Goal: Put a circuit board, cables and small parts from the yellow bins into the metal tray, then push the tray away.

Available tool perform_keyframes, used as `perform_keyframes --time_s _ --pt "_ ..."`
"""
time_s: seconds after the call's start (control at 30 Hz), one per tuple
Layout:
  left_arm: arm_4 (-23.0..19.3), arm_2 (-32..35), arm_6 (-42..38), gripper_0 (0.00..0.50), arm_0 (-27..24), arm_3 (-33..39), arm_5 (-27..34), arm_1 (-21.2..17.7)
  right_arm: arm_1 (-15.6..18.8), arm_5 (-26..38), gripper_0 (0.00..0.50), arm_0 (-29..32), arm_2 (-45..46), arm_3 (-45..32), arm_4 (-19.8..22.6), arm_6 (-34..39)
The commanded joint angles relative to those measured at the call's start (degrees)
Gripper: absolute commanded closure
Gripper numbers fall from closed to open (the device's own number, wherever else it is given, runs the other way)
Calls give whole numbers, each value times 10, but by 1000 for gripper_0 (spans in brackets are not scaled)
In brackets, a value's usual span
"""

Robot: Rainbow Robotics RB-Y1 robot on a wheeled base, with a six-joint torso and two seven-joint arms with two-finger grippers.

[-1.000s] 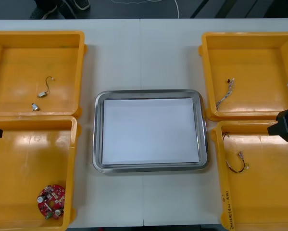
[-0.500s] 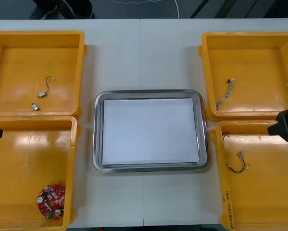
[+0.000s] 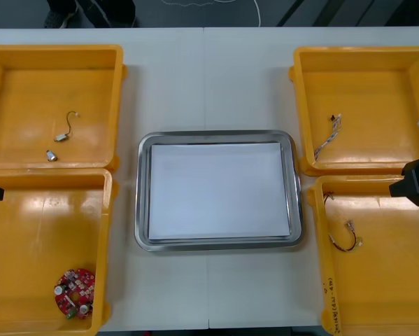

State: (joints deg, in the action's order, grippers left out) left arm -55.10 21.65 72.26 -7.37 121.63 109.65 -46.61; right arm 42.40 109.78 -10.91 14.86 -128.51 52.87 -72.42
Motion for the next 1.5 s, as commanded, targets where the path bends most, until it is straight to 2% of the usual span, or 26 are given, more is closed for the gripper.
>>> perform_keyframes --time_s 0.03,1.5 --pt "-3 -6 56 0 6 16 4 -21 23 2 0 -5 -4 -3 0 17" --pt "-3 -6 56 0 6 16 4 -21 29 2 0 7 -10 11 0 17"
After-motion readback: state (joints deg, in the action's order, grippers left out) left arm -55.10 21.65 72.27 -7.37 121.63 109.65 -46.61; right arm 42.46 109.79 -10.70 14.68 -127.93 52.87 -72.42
